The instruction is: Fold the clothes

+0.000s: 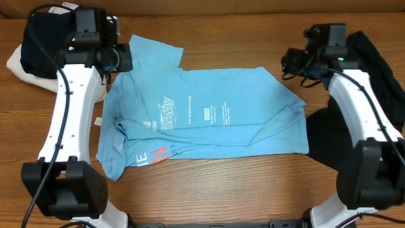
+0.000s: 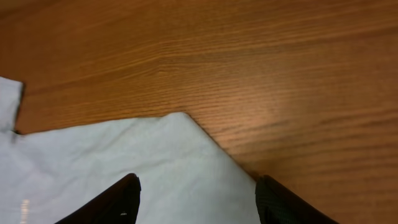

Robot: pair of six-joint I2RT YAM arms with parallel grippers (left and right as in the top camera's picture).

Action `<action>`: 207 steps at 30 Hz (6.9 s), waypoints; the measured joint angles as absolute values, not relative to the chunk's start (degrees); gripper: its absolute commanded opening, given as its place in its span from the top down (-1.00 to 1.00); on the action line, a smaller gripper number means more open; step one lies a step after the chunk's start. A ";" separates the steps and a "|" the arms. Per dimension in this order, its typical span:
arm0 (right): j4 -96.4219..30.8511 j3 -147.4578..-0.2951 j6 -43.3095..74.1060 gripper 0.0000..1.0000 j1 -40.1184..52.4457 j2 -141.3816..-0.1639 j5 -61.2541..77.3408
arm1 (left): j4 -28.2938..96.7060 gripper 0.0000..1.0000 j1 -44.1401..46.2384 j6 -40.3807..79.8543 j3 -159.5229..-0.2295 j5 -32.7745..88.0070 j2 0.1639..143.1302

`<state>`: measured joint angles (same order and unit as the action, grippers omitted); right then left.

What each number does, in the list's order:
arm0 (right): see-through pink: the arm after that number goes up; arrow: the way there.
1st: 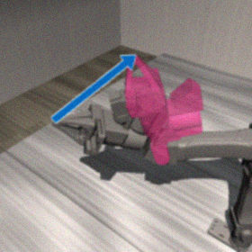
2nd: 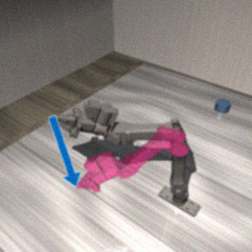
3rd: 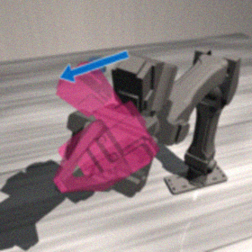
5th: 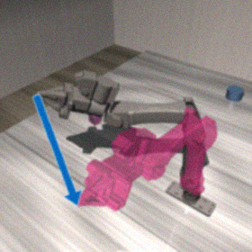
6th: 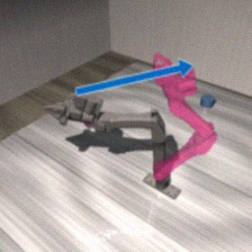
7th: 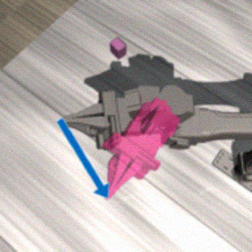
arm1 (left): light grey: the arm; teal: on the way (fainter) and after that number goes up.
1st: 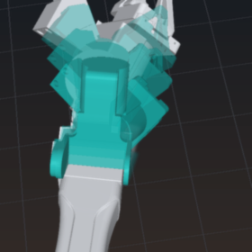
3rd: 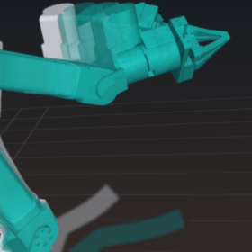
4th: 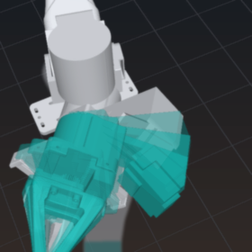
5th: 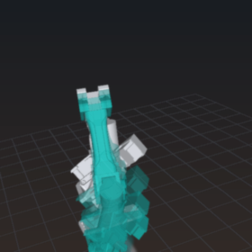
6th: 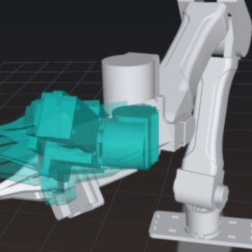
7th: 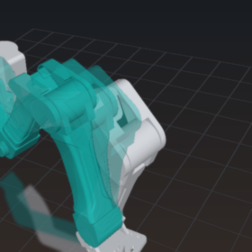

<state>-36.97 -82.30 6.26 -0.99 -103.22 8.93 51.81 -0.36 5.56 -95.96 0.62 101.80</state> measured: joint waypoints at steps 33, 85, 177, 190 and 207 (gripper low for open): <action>-31.62 -82.28 -3.03 -0.09 -0.01 -118.91 8.40 | 54.00 -0.12 0.67 5.37 -95.96 6.48 105.93; -51.79 -92.60 -2.68 0.92 4.75 -121.43 10.04 | 53.82 -0.35 0.67 5.37 -95.96 6.48 105.93; -41.54 -98.78 5.98 0.92 -4.45 -118.54 3.99 | 47.37 -0.21 0.67 5.37 -95.96 6.48 107.37; -41.91 -98.78 5.93 0.92 -4.36 -118.67 -1.80 | 36.42 -0.21 0.67 5.58 -96.66 5.45 122.54; -42.72 -98.24 5.93 0.92 -4.36 -118.89 -1.96 | 24.56 -0.36 0.67 5.74 -105.16 0.01 136.94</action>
<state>-42.72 -98.24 5.93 -4.36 -118.89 -1.96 24.56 0.67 5.74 -105.16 0.01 136.94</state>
